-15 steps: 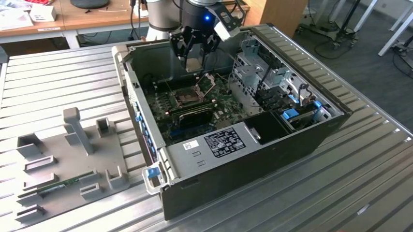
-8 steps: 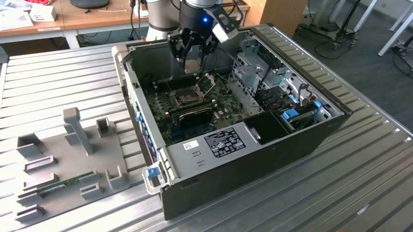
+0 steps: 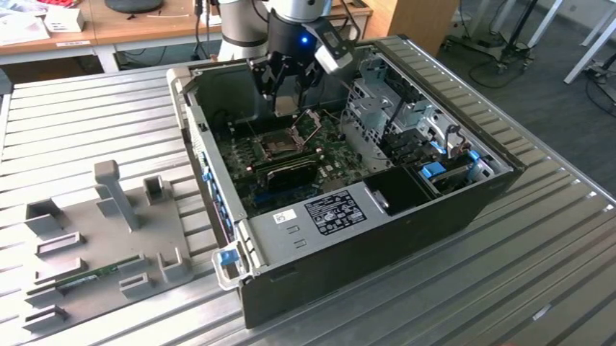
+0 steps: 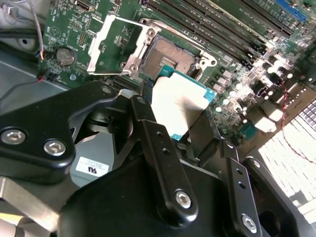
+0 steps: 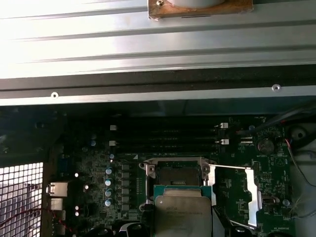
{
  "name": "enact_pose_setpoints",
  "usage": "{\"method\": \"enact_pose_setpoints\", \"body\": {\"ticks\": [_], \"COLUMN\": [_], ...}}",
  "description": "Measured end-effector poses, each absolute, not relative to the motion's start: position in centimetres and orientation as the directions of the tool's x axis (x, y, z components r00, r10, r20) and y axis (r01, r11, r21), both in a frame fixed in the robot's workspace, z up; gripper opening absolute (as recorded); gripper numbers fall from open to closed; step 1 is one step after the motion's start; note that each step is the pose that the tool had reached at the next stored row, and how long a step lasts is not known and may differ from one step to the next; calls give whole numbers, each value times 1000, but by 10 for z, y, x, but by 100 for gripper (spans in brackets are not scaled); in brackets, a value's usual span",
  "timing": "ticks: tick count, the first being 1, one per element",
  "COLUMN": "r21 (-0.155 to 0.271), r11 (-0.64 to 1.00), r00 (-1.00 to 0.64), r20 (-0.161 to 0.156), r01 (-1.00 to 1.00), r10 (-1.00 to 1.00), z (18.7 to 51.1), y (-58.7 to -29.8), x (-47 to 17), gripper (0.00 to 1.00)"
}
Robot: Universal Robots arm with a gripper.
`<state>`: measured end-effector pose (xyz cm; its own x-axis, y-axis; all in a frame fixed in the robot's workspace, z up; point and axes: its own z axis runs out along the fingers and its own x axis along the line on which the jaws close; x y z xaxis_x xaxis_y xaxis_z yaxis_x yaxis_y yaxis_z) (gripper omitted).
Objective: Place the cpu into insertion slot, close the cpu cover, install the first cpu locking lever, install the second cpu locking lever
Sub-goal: 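Place the cpu into insertion slot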
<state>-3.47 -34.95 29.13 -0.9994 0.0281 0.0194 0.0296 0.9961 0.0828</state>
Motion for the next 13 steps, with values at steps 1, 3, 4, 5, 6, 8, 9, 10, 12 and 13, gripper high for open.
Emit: {"method": "enact_pose_setpoints", "body": {"ticks": [1, 3, 4, 5, 6, 8, 9, 10, 12, 13], "r21": [82, 82, 81, 81, 81, 81, 81, 82, 82, 82], "r11": [996, 996, 996, 996, 996, 996, 996, 996, 995, 994], "r00": [-999, -999, -999, -999, -999, -999, -999, -999, -999, -998], "r20": [19, 19, 19, 19, 19, 19, 19, 19, 19, 19], "r01": [30, 30, 30, 30, 30, 30, 30, 33, 53, 68], "r10": [28, 29, 29, 29, 29, 29, 29, 32, 51, 66], "z": [289, 286, 286, 286, 286, 286, 286, 286, 285, 284], "y": [-349, -349, -349, -349, -349, -349, -349, -349, -349, -349], "x": [-35, -35, -35, -35, -35, -35, -35, -35, -35, -35], "gripper": [54, 54, 54, 54, 54, 54, 54, 54, 54, 54]}}
